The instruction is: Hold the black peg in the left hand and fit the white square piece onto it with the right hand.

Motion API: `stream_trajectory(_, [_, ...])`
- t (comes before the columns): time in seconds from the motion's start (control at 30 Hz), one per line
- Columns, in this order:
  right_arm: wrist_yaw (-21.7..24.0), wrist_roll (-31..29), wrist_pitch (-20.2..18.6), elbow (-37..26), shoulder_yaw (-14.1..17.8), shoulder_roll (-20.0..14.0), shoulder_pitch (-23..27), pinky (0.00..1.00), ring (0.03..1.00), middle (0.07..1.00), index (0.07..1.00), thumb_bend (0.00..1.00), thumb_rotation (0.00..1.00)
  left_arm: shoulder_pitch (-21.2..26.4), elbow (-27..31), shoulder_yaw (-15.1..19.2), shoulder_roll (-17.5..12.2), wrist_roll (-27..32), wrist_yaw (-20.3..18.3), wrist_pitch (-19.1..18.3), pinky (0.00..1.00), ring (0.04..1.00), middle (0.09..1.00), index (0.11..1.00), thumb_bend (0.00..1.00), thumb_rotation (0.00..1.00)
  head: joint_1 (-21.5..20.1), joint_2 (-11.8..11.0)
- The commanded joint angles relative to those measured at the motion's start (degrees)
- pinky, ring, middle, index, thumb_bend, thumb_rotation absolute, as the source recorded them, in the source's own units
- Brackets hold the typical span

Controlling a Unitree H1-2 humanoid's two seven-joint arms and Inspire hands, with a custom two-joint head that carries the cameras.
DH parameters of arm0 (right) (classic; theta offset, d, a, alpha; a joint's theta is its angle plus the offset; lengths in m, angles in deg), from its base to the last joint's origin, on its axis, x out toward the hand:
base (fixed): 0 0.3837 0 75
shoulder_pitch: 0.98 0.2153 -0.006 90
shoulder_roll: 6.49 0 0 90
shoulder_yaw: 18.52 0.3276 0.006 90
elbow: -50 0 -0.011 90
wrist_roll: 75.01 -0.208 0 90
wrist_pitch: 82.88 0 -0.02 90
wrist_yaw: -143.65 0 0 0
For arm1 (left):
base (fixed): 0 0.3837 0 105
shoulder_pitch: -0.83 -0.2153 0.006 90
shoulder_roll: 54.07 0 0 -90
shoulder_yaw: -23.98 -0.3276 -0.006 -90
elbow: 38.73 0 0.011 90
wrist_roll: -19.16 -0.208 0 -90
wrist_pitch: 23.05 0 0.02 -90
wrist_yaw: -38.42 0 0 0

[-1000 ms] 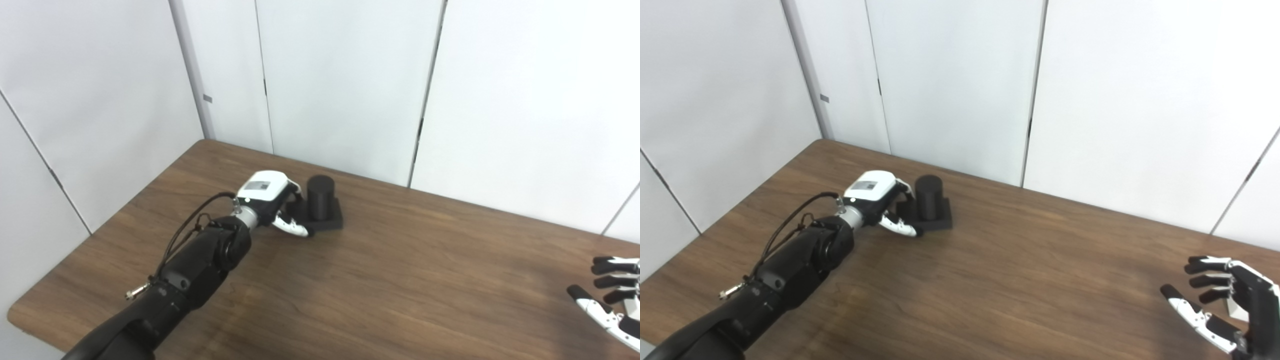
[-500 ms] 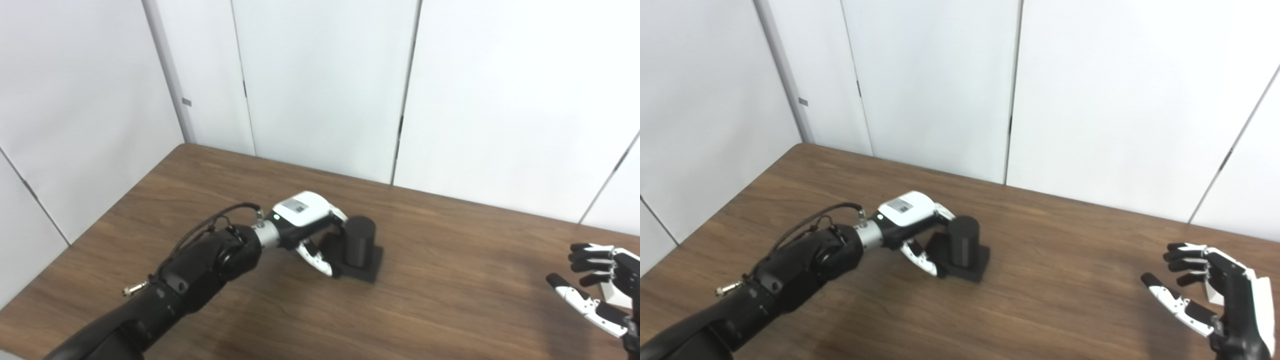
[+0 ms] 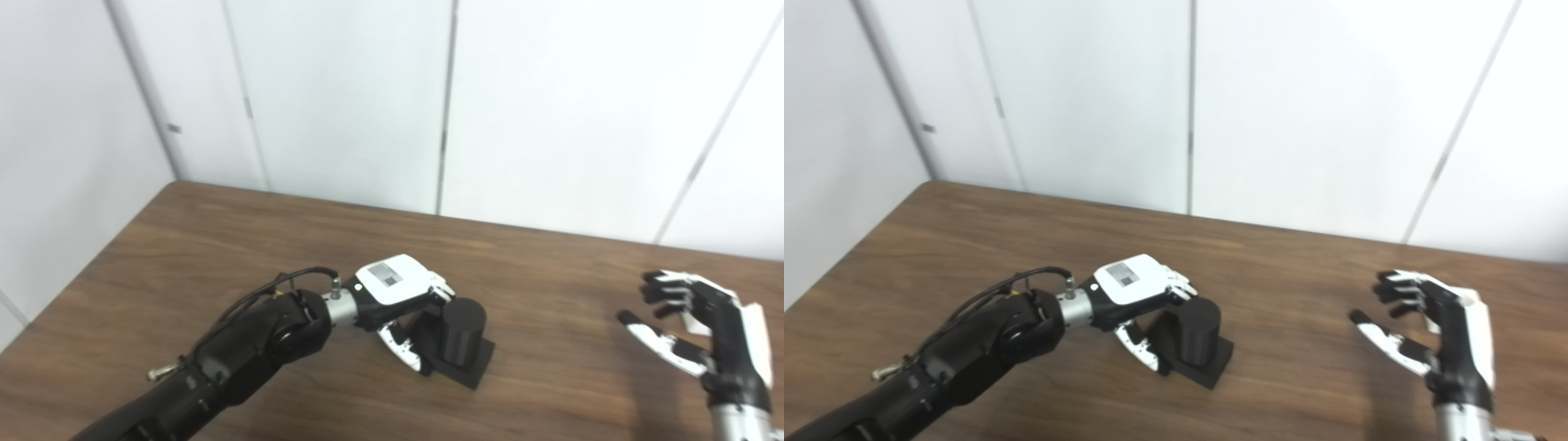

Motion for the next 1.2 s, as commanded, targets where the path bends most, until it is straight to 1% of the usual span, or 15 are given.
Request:
stream_trajectory(0.0, [-0.62, 0.29, 1.56, -2.86, 0.58, -0.88, 2.53, 0.42, 0.540, 0.640, 0.494, 0.50, 0.12, -2.67, -1.90, -5.18, 1.25, -6.96, -3.48, 1.57, 0.83, 0.849, 0.809, 0.491, 0.52, 0.07, -1.60, 0.21])
stream_trajectory(0.17, [4.02, 2.19, -4.08, -8.21, 0.75, -4.86, 2.83, 0.43, 0.559, 0.675, 0.496, 0.50, 0.13, -1.89, -2.13, -6.85, 0.11, -9.00, -4.31, 1.08, 0.83, 0.859, 0.821, 0.492, 0.52, 0.08, -7.38, -0.06])
stream_trajectory(0.3, [8.45, 3.63, -7.14, -11.90, 1.03, -10.06, 3.57, 0.44, 0.594, 0.700, 0.496, 0.51, 0.13, -1.90, -3.18, -6.95, -0.70, -9.61, -2.32, 1.87, 0.80, 0.841, 0.808, 0.491, 0.52, 0.07, -10.45, -0.46])
stream_trajectory(0.33, [10.71, 4.19, -9.03, -13.17, 0.88, -12.23, 4.07, 0.45, 0.604, 0.709, 0.496, 0.51, 0.14, -1.85, -3.46, -7.02, -1.00, -9.81, -1.87, 2.18, 0.80, 0.838, 0.805, 0.491, 0.52, 0.07, -11.87, -0.78])
stream_trajectory(0.37, [12.71, 4.88, -10.73, -14.23, 0.66, -14.22, 4.56, 0.47, 0.624, 0.725, 0.606, 0.59, 0.12, -1.83, -3.73, -7.08, -1.25, -9.89, -1.51, 2.41, 0.80, 0.836, 0.805, 0.491, 0.52, 0.07, -12.77, -1.04])
stream_trajectory(0.4, [14.68, 5.98, -12.43, -15.21, 0.45, -16.23, 5.11, 0.49, 0.641, 0.740, 0.679, 0.64, 0.11, -1.86, -4.00, -7.05, -1.43, -9.73, -1.17, 2.61, 0.80, 0.835, 0.805, 0.491, 0.52, 0.07, -13.12, -1.11])
stream_trajectory(0.43, [16.39, 7.57, -13.97, -16.02, 0.18, -18.00, 5.70, 0.51, 0.654, 0.751, 0.707, 0.67, 0.12, -1.89, -4.41, -7.04, -1.63, -9.61, -0.50, 2.99, 0.80, 0.832, 0.803, 0.491, 0.52, 0.07, -14.45, -1.46])
stream_trajectory(0.47, [17.41, 8.66, -14.96, -16.51, -0.02, -19.02, 6.07, 0.52, 0.666, 0.757, 0.722, 0.69, 0.13, -1.91, -4.70, -7.05, -1.74, -9.52, -0.01, 3.27, 0.79, 0.828, 0.800, 0.490, 0.52, 0.07, -14.45, -1.46])
stream_trajectory(0.53, [20.59, 10.93, -16.21, -16.82, -0.75, -22.63, 7.80, 0.52, 0.671, 0.759, 0.733, 0.72, 0.13, -2.01, -5.29, -7.13, -2.24, -9.51, 0.90, 3.99, 0.79, 0.826, 0.798, 0.491, 0.52, 0.07, -17.88, -2.38])
stream_trajectory(0.57, [21.73, 11.61, -16.76, -16.92, -1.05, -23.71, 8.39, 0.53, 0.681, 0.766, 0.738, 0.73, 0.14, -2.05, -5.54, -7.21, -2.43, -9.56, 1.33, 4.23, 0.79, 0.825, 0.797, 0.491, 0.52, 0.07, -17.88, -2.38])
stream_trajectory(0.6, [23.17, 12.65, -17.53, -16.98, -1.54, -24.94, 9.11, 0.53, 0.686, 0.770, 0.741, 0.74, 0.14, -2.13, -5.54, -7.29, -2.72, -9.67, 1.63, 4.33, 0.79, 0.824, 0.797, 0.491, 0.52, 0.07, -19.48, -2.90])
stream_trajectory(0.77, [32.26, 18.04, -21.96, -16.20, -5.24, -30.90, 13.27, 0.61, 0.783, 0.856, 0.804, 0.83, 0.16, -2.68, -5.02, -7.23, -3.81, -9.33, 0.34, 3.41, 0.80, 0.835, 0.806, 0.492, 0.52, 0.07, -23.66, -4.49])
stream_trajectory(0.93, [35.14, 24.37, -22.76, -12.35, -8.60, -32.48, 16.47, 0.66, 0.842, 0.891, 0.816, 0.92, 0.17, -2.96, -6.02, -6.98, -4.45, -9.05, 1.96, 4.41, 0.79, 0.822, 0.794, 0.492, 0.52, 0.07, -26.33, -5.80])
stream_trajectory(1.03, [37.56, 27.58, -23.62, -9.65, -10.52, -32.93, 18.69, 0.71, 0.876, 0.915, 0.837, 0.91, 0.17, -3.01, -6.34, -6.94, -4.78, -9.17, 3.41, 5.07, 0.76, 0.806, 0.783, 0.491, 0.52, 0.07, -26.99, -6.07])
stream_trajectory(1.17, [39.51, 29.42, -24.07, -6.29, -11.83, -32.51, 20.77, 0.75, 0.892, 0.922, 0.852, 0.91, 0.18, -3.19, -6.25, -6.72, -5.06, -8.58, 3.55, 5.19, 0.76, 0.803, 0.784, 0.491, 0.52, 0.07, -27.45, -6.56])
